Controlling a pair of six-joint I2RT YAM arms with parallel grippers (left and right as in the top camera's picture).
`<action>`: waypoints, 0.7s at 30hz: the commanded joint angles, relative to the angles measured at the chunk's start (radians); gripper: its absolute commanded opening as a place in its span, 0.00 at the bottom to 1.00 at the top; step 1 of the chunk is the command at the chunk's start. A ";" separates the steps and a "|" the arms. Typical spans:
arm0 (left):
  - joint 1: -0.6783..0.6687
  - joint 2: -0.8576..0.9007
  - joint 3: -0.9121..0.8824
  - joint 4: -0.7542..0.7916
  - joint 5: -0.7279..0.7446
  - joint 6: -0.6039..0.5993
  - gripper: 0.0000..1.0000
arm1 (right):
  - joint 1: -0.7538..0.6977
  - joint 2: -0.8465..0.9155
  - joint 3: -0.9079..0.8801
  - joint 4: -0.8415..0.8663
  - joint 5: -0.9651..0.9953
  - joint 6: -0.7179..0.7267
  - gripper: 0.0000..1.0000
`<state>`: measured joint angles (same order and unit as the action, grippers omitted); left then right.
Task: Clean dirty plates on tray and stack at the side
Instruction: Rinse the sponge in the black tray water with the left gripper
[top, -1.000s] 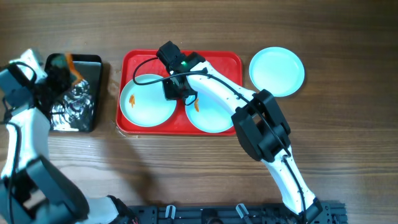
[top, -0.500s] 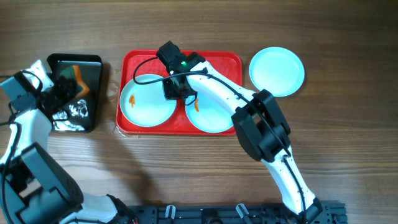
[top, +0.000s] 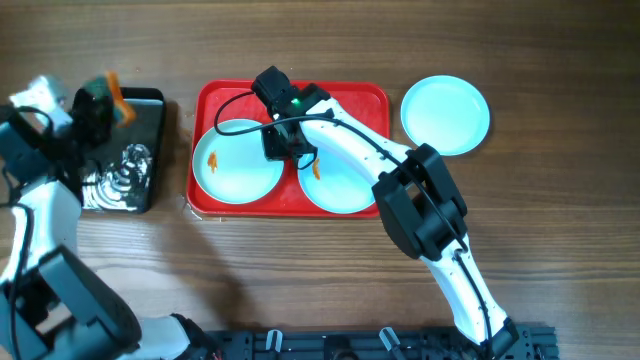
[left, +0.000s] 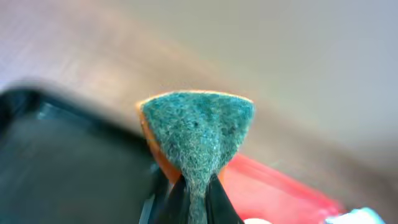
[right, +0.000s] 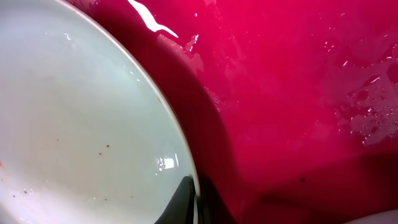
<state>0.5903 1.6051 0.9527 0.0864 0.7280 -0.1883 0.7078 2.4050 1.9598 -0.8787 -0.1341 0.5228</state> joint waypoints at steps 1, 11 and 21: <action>0.069 -0.064 0.017 0.101 0.251 -0.201 0.04 | -0.016 0.058 -0.036 -0.025 0.093 -0.009 0.04; 0.166 0.097 -0.036 -0.092 0.297 0.100 0.04 | -0.016 0.058 -0.036 -0.027 0.089 -0.024 0.05; 0.258 0.061 -0.032 0.784 0.727 -0.559 0.04 | -0.016 0.058 -0.036 -0.027 0.089 -0.026 0.04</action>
<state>0.8452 1.7298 0.9073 0.7715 1.3800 -0.5014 0.7071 2.4050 1.9598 -0.8791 -0.1349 0.5140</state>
